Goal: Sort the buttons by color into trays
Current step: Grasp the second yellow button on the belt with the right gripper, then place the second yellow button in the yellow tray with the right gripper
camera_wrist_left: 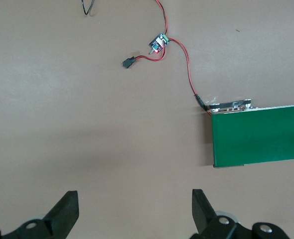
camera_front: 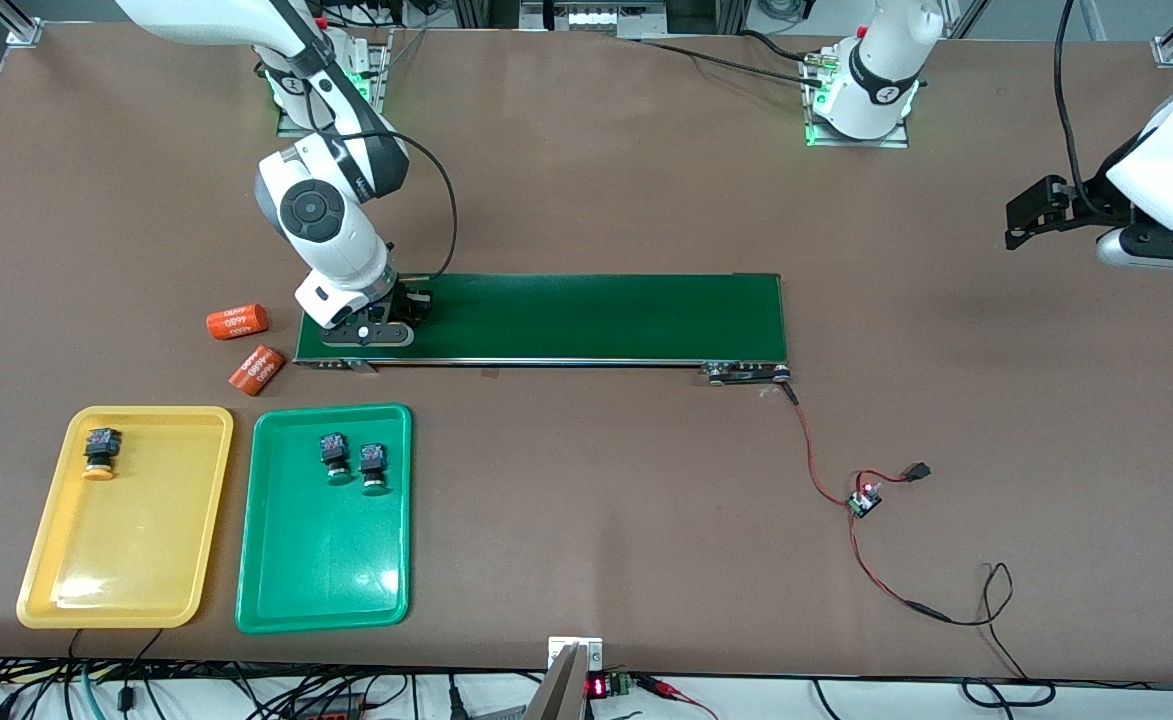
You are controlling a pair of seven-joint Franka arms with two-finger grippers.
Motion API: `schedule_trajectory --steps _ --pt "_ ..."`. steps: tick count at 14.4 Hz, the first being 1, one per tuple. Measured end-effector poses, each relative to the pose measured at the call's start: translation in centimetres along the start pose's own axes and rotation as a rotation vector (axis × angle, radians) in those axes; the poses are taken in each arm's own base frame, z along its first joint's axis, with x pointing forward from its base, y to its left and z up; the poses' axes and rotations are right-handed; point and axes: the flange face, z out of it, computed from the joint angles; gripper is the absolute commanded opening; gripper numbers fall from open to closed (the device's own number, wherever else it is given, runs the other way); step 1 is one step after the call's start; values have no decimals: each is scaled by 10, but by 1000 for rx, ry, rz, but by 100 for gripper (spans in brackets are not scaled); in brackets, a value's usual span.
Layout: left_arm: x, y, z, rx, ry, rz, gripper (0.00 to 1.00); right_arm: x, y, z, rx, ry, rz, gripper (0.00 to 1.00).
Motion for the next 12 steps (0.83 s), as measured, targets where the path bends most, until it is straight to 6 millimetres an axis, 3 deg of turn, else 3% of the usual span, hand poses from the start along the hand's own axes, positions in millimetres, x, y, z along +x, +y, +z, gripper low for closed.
schedule_trajectory --steps 2,6,9,12 --pt "0 0 0 0 0 0 100 16 6 -17 -8 15 9 14" --pt "0 0 0 0 -1 -1 100 68 13 -97 -23 68 3 13" --pt "0 0 0 0 -1 -1 100 103 58 -130 -31 123 -34 13" --pt "0 -1 0 0 -1 -1 100 131 115 -122 -47 118 -80 13"
